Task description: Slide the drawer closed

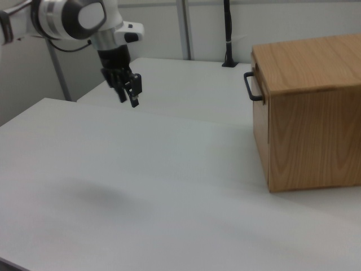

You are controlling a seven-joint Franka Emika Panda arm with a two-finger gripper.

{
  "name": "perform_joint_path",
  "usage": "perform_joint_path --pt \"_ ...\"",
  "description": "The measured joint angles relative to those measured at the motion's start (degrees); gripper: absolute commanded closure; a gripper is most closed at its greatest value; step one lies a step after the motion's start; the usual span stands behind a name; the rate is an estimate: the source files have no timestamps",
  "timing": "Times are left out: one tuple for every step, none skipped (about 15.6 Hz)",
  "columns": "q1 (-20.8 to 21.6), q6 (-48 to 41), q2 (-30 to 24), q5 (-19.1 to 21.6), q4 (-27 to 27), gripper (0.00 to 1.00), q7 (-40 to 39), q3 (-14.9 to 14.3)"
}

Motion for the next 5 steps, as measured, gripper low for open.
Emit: perform_joint_path --pt "-0.02 -1.41 -1.03 0.45 -0.37 0.0 -1.86 0.0" --pt "-0.04 -2.43 -1.91 0.69 -0.75 0.0 -3.57 0.0" --pt "-0.04 -3.09 -2.52 0.86 -1.08 0.0 -4.91 0.03" --pt "-0.04 -3.61 -2.92 0.89 -1.36 0.0 -5.87 0.1" --pt "-0.04 -4.01 -3.13 0.89 -1.58 0.0 -6.38 0.19"
